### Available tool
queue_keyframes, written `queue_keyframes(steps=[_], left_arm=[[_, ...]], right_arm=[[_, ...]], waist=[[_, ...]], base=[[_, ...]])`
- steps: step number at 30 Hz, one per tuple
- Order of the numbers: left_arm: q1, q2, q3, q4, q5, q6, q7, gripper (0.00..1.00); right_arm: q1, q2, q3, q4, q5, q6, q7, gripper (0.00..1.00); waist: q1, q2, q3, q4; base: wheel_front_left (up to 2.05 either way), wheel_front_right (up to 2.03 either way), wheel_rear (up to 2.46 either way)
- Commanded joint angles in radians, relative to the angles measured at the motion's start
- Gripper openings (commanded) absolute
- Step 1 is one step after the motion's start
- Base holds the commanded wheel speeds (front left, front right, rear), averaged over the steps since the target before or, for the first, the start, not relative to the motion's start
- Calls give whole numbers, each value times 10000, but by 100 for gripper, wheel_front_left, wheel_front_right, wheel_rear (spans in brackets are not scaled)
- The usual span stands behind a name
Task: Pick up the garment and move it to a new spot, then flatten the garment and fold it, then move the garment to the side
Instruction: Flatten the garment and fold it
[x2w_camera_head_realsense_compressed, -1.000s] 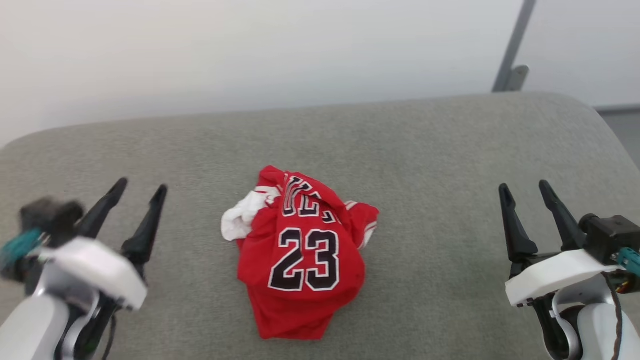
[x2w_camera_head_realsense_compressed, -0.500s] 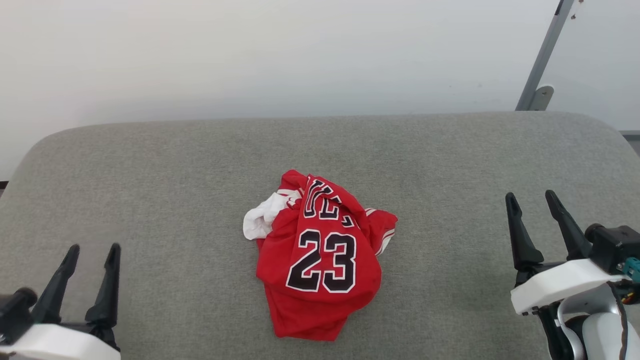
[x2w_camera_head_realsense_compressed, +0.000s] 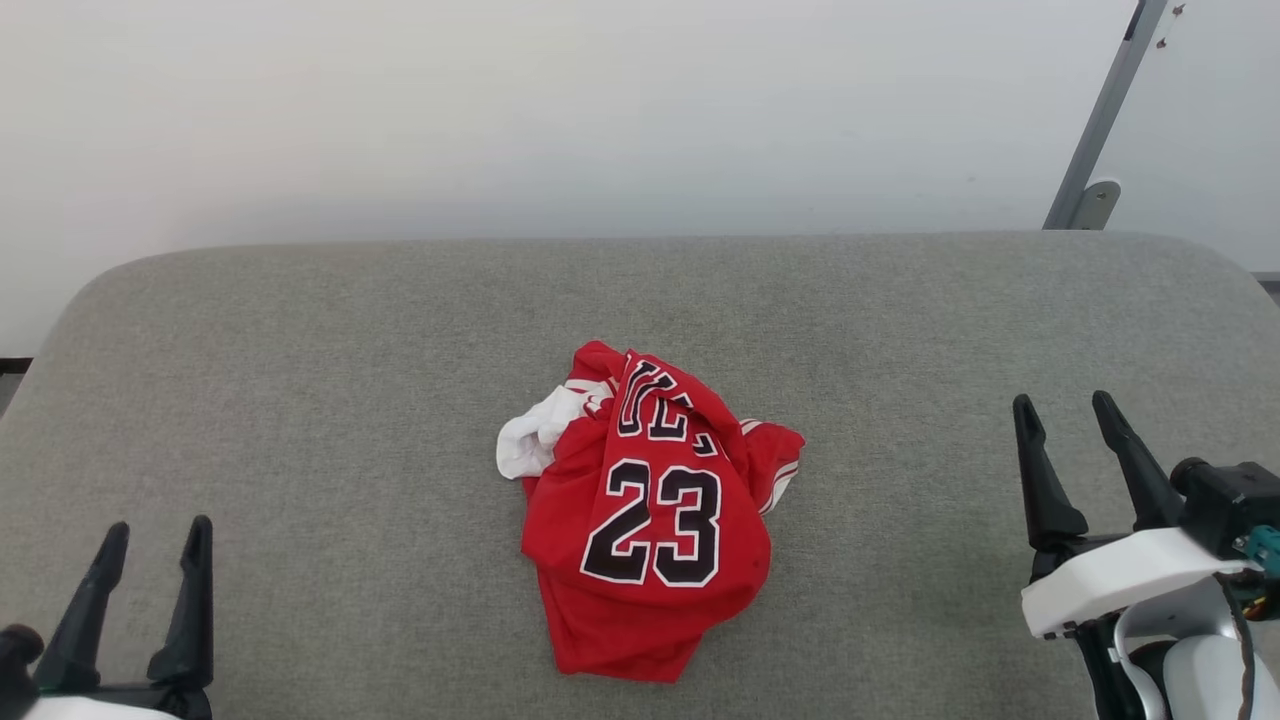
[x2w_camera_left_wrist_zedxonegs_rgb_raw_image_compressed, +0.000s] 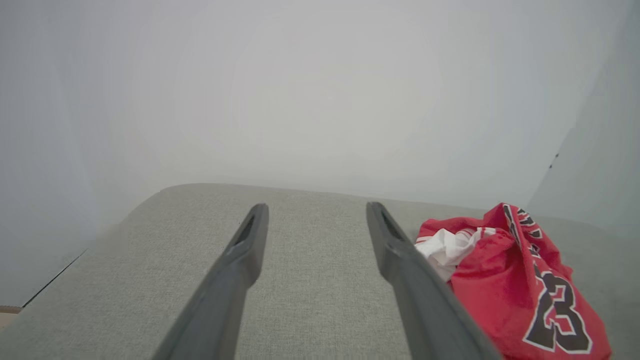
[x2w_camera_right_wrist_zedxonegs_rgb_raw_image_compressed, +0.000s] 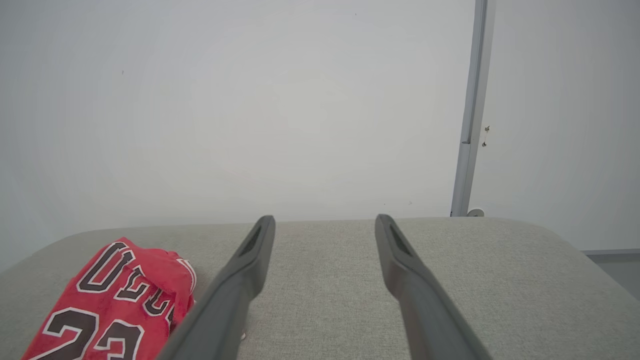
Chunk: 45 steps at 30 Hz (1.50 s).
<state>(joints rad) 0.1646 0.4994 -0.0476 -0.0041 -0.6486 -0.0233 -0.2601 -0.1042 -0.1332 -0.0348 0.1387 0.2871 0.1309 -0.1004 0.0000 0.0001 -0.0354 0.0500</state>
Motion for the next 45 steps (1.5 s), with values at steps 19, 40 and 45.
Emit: queue_keyframes(steps=[19, 40, 45], left_arm=[[-3052, 845, -1405, 716, -1473, -977, 3764, 100], [-8144, 1297, -4883, 4278, -2260, -1074, 9274, 100], [-8662, 1002, -5348, 5382, -2332, -1075, 10058, 100]], right_arm=[[-469, 124, 291, -193, -55, -3, -24, 100], [-1584, 406, 830, 319, -110, -3, -672, 100], [-1770, 460, 871, 412, -148, -3, -753, 100]], waist=[[0, -1, 740, -525], [0, -1, 2618, -2253], [0, -1, 2988, -2431]], base=[[0, 0, 0], [0, 0, 0], [0, 0, 0]])
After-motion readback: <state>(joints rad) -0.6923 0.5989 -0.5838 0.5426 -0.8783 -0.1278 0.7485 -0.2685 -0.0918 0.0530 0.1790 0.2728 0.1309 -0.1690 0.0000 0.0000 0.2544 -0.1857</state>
